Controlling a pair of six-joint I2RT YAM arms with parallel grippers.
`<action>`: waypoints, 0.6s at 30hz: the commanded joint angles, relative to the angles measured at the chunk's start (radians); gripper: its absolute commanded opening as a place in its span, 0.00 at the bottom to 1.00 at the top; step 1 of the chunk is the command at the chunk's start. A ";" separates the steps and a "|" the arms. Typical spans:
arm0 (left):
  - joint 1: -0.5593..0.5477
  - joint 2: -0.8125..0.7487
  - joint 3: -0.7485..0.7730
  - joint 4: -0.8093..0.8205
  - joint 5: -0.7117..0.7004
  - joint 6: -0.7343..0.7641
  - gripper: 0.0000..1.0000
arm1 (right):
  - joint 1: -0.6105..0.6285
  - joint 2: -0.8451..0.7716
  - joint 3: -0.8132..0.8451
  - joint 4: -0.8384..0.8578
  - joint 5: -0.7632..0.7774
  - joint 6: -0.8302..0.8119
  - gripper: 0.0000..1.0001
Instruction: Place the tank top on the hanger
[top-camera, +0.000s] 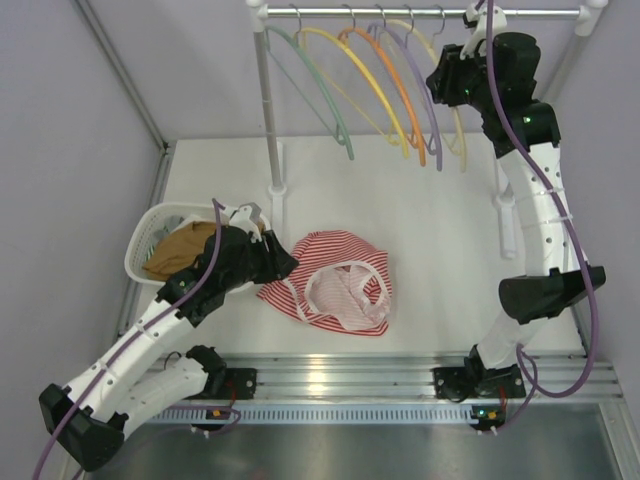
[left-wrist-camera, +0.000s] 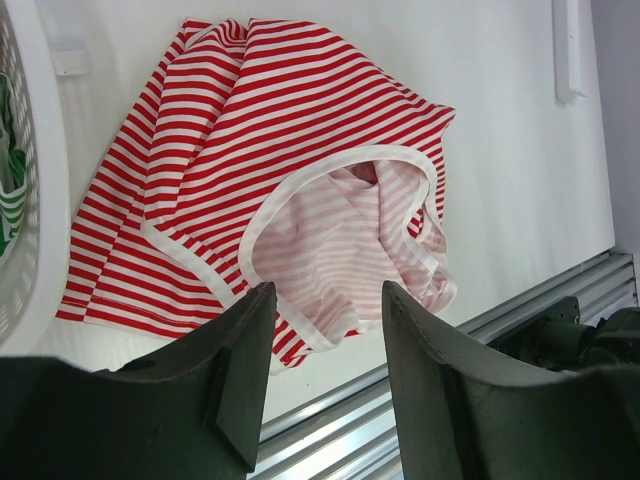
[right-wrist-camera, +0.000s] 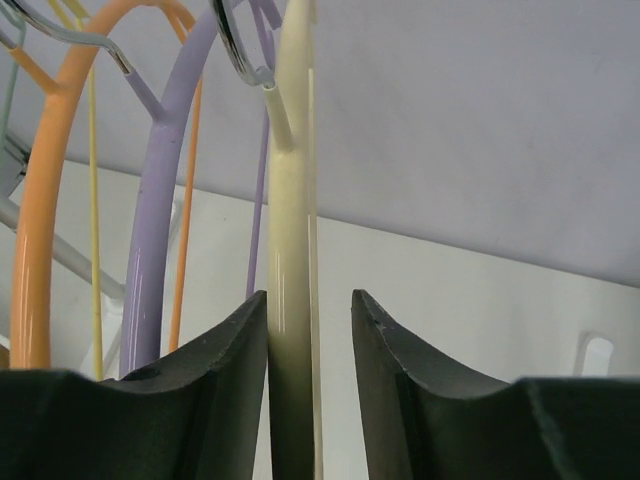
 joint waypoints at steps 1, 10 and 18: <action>-0.003 -0.011 0.001 0.001 -0.009 0.015 0.52 | 0.012 0.002 0.055 -0.025 0.043 -0.018 0.38; -0.002 -0.002 0.010 0.003 -0.009 0.018 0.52 | 0.027 -0.012 0.062 -0.078 0.062 -0.016 0.11; -0.003 0.009 0.022 0.003 -0.004 0.013 0.52 | 0.032 -0.041 0.067 -0.037 0.092 -0.012 0.00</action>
